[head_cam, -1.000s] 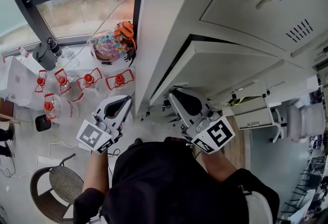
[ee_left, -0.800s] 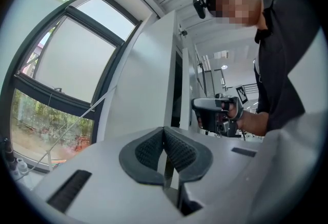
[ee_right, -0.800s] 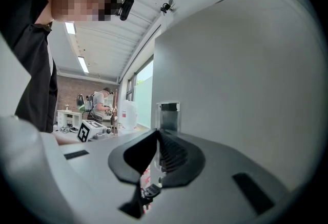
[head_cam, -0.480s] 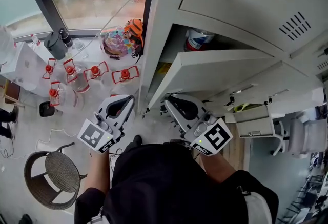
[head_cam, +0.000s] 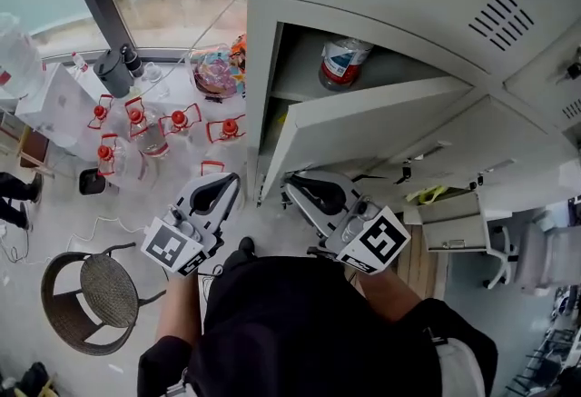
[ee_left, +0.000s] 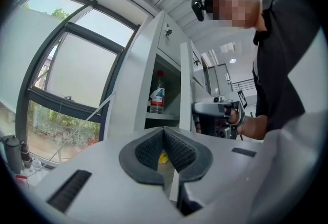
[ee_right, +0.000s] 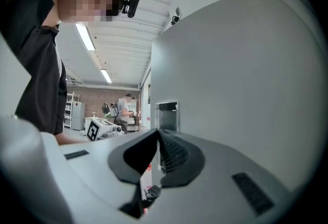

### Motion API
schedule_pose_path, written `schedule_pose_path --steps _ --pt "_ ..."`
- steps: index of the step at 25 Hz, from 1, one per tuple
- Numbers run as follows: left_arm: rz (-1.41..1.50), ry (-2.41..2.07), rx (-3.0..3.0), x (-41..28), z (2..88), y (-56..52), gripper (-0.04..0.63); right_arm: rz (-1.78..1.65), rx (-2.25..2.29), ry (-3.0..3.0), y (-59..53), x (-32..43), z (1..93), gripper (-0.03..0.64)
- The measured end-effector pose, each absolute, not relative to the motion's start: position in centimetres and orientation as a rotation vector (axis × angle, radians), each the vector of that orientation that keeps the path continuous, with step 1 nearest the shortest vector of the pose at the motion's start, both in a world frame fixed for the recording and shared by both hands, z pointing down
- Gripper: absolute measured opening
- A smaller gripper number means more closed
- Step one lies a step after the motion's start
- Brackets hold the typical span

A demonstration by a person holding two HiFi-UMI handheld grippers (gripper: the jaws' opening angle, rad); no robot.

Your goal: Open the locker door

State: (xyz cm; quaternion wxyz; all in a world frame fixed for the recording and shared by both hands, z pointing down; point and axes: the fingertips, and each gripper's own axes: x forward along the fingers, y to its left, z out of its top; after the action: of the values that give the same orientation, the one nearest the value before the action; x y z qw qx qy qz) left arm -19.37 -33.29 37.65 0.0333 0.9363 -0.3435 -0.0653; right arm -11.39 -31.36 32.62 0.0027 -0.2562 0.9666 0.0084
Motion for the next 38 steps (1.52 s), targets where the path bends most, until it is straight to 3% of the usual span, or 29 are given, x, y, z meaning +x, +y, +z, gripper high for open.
schedule_pose_path --steps 38 --pt "-0.184 -1.396 2.739 -12.3 37.8 -20.2 0.011 0.063 -0.14 3.069 -19.8 -2.6 32.8 0.031"
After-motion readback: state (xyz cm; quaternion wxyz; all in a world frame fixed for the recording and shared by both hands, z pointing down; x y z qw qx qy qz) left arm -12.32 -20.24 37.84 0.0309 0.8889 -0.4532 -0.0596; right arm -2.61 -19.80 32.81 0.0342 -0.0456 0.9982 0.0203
